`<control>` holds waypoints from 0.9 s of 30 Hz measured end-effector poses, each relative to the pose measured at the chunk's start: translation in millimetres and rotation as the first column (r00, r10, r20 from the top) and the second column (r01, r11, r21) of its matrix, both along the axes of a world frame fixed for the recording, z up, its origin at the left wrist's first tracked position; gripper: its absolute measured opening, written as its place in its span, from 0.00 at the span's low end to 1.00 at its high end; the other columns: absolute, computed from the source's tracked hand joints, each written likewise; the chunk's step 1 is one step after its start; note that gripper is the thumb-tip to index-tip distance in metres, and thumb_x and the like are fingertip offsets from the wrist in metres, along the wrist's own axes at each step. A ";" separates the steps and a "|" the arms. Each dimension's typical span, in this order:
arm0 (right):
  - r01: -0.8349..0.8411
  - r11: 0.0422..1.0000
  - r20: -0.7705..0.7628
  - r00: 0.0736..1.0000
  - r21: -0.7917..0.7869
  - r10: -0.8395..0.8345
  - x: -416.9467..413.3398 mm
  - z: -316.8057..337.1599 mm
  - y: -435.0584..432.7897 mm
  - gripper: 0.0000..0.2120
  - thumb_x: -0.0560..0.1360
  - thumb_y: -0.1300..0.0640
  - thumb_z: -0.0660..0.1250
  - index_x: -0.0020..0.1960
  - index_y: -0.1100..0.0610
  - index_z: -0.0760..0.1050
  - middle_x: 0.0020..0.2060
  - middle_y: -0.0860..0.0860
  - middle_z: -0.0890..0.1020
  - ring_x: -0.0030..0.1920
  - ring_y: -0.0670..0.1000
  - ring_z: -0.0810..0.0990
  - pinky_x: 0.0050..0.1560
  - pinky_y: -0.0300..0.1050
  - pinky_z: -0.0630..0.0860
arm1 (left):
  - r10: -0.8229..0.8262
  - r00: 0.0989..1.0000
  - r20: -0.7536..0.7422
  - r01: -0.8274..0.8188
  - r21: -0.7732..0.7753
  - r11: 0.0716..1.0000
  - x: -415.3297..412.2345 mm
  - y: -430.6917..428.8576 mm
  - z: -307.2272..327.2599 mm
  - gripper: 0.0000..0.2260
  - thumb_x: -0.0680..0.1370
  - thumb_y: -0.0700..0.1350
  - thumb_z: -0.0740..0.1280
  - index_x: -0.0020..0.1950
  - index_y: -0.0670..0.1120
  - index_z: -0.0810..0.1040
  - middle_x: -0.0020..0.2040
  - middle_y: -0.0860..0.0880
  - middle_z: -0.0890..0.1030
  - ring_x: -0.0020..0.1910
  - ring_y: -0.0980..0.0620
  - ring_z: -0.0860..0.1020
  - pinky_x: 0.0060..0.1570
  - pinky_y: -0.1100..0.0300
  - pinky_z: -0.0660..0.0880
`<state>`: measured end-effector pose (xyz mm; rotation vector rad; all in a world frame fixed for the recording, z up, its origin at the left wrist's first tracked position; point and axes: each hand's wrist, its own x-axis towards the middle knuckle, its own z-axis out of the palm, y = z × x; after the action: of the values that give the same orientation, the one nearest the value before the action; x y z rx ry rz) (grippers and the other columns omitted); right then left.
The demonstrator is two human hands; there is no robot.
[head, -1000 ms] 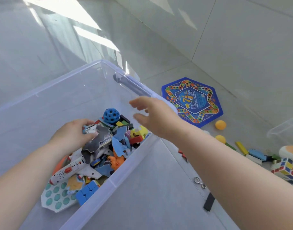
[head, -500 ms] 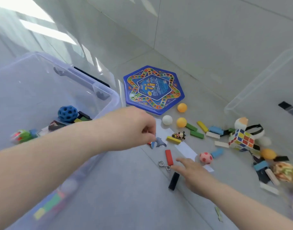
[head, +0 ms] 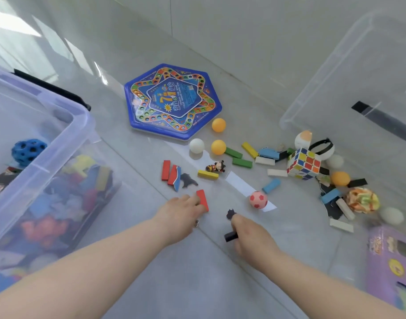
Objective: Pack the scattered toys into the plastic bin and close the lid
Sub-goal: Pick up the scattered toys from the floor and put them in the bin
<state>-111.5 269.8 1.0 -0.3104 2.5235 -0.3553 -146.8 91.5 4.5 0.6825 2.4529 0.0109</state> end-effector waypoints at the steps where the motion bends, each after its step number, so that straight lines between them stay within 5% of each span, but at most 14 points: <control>1: 0.100 0.995 0.041 0.994 -0.031 -0.098 0.9 0.0 4.8 0.10 0.72 0.68 0.53 0.45 0.53 0.62 0.49 0.52 0.76 0.51 0.56 0.73 0.34 0.43 0.60 | -0.032 0.999 0.011 0.032 -0.007 0.999 1.5 0.4 -3.3 0.19 0.77 0.41 0.58 0.68 0.45 0.64 0.67 0.46 0.65 0.65 0.47 0.66 0.60 0.55 0.66; 4: 0.267 0.963 0.051 0.963 -0.034 -0.265 1.6 -2.4 12.7 0.12 0.74 0.64 0.55 0.51 0.48 0.63 0.61 0.51 0.75 0.60 0.53 0.74 0.46 0.41 0.67 | -0.049 0.998 0.027 0.050 -0.023 0.998 2.8 1.2 -12.0 0.13 0.79 0.44 0.56 0.63 0.43 0.69 0.64 0.46 0.69 0.64 0.47 0.67 0.59 0.56 0.65; 7: 0.309 0.951 0.042 0.951 -0.016 -0.308 -0.2 -12.7 7.5 0.18 0.76 0.56 0.59 0.65 0.55 0.62 0.64 0.50 0.72 0.62 0.51 0.73 0.53 0.42 0.71 | 0.020 0.996 0.092 -0.020 -0.002 1.000 1.0 1.4 -15.9 0.11 0.79 0.46 0.57 0.59 0.44 0.72 0.60 0.46 0.72 0.62 0.47 0.69 0.57 0.57 0.67; 12: 0.302 0.953 0.035 0.952 0.019 -0.303 -17.5 -13.8 -9.4 0.09 0.77 0.55 0.59 0.54 0.56 0.65 0.60 0.53 0.73 0.53 0.55 0.75 0.44 0.43 0.68 | 0.356 0.915 0.192 -0.393 0.219 0.893 -7.1 -5.0 -6.6 0.02 0.79 0.42 0.55 0.46 0.47 0.62 0.48 0.45 0.73 0.46 0.45 0.70 0.42 0.60 0.64; 16: 0.281 0.959 0.099 0.954 0.047 -0.284 -26.9 -13.8 -18.5 0.08 0.75 0.56 0.61 0.45 0.56 0.60 0.48 0.54 0.68 0.54 0.57 0.74 0.43 0.42 0.64 | 0.641 0.763 0.087 -0.631 0.318 0.708 -29.5 -24.4 -0.7 0.10 0.79 0.38 0.52 0.58 0.42 0.68 0.56 0.38 0.77 0.52 0.40 0.74 0.43 0.56 0.65; 20: 0.220 0.974 0.136 0.965 0.058 -0.226 -20.0 -14.9 -18.9 0.18 0.74 0.59 0.60 0.32 0.51 0.52 0.39 0.48 0.62 0.44 0.53 0.66 0.35 0.41 0.64 | 0.803 0.596 0.005 -0.775 0.264 0.574 -50.3 -46.6 -2.3 0.11 0.78 0.38 0.53 0.57 0.40 0.70 0.58 0.37 0.77 0.56 0.39 0.73 0.51 0.53 0.69; 23: 0.135 0.990 0.097 0.986 0.029 -0.137 -15.2 -13.3 -11.1 0.20 0.75 0.60 0.59 0.31 0.50 0.51 0.33 0.43 0.58 0.43 0.52 0.65 0.29 0.38 0.58 | 0.823 0.568 -0.023 -0.799 0.223 0.558 -51.8 -51.5 -4.8 0.10 0.78 0.44 0.56 0.57 0.41 0.70 0.58 0.38 0.77 0.57 0.39 0.74 0.52 0.54 0.69; 27: 0.277 0.947 -0.085 0.952 -0.160 -0.293 -21.4 -0.2 7.0 0.09 0.78 0.57 0.59 0.42 0.56 0.61 0.42 0.49 0.63 0.43 0.50 0.63 0.40 0.41 0.59 | 0.838 0.546 0.000 -0.822 0.193 0.535 -57.7 -43.8 -7.4 0.18 0.78 0.54 0.59 0.61 0.43 0.68 0.61 0.41 0.76 0.60 0.41 0.74 0.56 0.54 0.68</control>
<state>-132.9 276.8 0.8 -0.0161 2.6577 -0.6556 -204.5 47.7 -2.9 -0.5266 2.6428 0.5886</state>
